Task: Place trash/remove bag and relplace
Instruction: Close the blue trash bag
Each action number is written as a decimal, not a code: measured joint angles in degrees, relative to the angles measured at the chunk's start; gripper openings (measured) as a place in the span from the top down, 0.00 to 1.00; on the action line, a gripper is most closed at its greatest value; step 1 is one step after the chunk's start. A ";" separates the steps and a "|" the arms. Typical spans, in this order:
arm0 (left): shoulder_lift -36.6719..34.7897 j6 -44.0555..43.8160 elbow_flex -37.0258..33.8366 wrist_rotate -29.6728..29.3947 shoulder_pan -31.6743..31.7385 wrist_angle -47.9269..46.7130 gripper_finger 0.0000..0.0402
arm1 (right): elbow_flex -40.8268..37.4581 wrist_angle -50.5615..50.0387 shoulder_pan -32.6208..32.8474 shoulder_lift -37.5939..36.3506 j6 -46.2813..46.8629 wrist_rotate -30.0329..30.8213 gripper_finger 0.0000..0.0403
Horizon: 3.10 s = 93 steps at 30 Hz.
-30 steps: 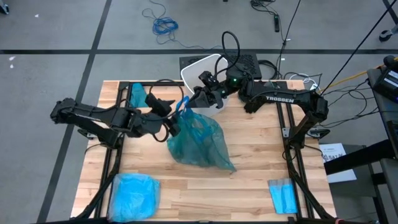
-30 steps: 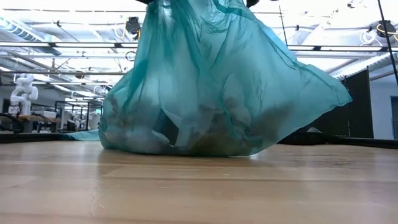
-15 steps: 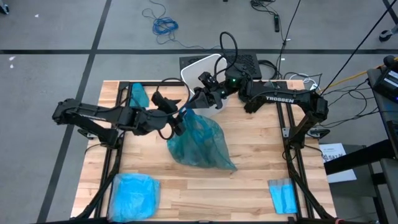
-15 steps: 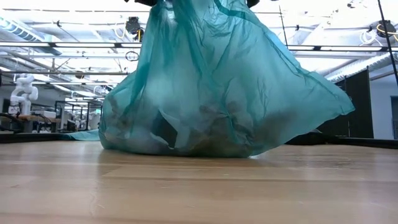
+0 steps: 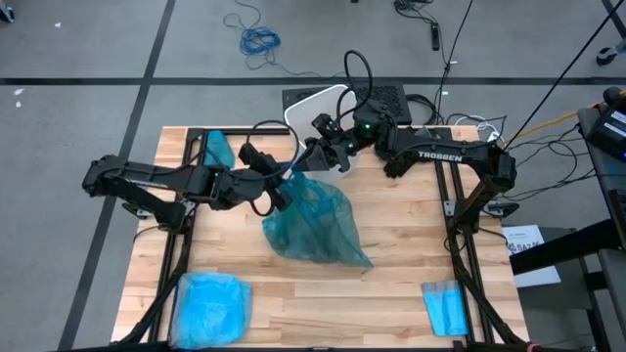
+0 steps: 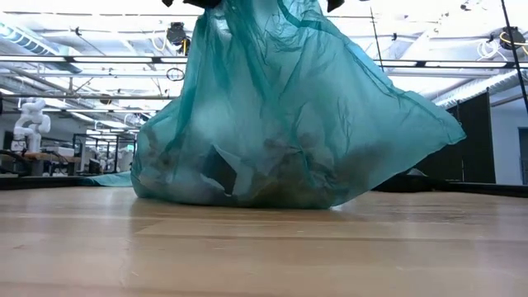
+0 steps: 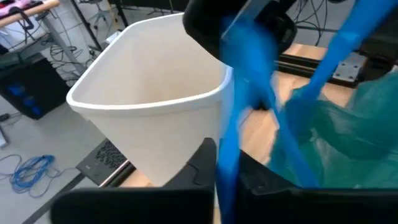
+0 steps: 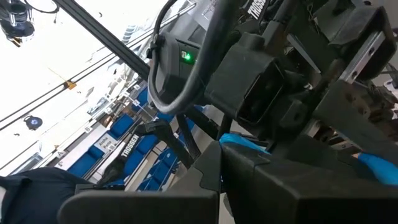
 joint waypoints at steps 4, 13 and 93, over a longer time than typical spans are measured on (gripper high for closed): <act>0.00 0.26 1.14 -1.27 -0.13 0.02 0.99 | 0.00 -0.02 0.00 0.00 -0.03 0.02 1.00; -3.38 4.49 5.11 -5.77 -3.93 -0.12 1.00 | 0.00 0.86 -0.19 -0.01 -0.86 0.13 1.00; -12.54 15.58 5.14 26.84 5.90 16.41 1.00 | -0.04 24.21 0.63 -0.18 2.55 1.55 0.70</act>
